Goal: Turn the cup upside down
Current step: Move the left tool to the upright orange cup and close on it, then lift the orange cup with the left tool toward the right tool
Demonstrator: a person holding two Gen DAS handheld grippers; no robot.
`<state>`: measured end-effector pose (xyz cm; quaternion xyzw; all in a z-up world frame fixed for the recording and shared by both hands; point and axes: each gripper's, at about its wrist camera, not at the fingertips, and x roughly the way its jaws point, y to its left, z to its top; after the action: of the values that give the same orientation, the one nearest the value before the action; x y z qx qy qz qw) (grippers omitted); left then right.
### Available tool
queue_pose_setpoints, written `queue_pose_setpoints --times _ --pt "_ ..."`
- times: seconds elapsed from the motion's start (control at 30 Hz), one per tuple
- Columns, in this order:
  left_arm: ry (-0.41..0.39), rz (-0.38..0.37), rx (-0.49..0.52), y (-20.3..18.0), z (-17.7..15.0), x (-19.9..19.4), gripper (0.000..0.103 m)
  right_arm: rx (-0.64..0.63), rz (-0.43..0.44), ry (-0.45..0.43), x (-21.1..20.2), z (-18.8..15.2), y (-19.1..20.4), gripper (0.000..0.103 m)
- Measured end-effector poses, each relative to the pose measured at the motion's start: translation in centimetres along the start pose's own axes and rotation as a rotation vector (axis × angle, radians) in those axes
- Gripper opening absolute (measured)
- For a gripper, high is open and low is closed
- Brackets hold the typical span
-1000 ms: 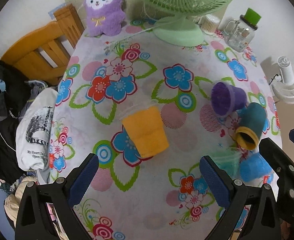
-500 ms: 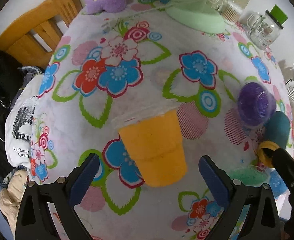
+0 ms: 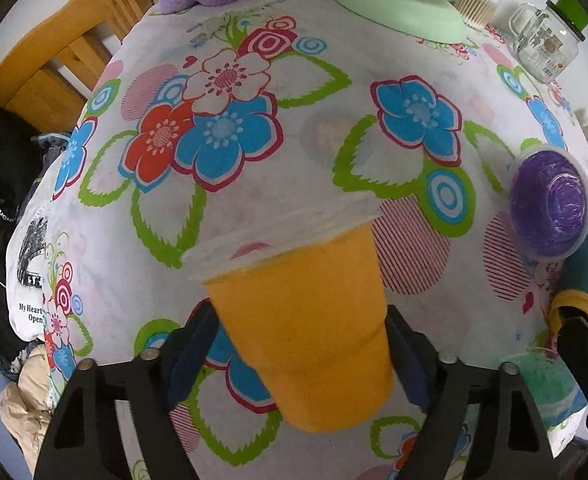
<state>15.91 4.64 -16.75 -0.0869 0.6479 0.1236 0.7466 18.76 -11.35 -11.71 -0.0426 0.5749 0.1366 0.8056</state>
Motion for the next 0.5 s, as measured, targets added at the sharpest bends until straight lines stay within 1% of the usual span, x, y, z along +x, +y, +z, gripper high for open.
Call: queue_pose_setpoints --times 0.07,0.1,0.23,0.5 --pt "0.003 0.011 -0.016 -0.1 -0.2 0.3 0.066 -0.018 -0.011 -0.001 0.1 -0.1 0.2 0.103" --pt "-0.002 -0.004 -0.028 0.0 -0.3 0.2 0.064 -0.024 -0.016 -0.002 0.1 -0.1 0.3 0.103" --pt "-0.018 0.014 -0.023 0.3 -1.4 0.0 0.063 -0.037 -0.012 -0.003 0.1 -0.3 0.5 0.103" --pt "-0.026 -0.002 -0.040 0.6 -4.2 -1.6 0.063 -0.065 0.007 -0.032 -1.4 -1.0 1.4 0.103"
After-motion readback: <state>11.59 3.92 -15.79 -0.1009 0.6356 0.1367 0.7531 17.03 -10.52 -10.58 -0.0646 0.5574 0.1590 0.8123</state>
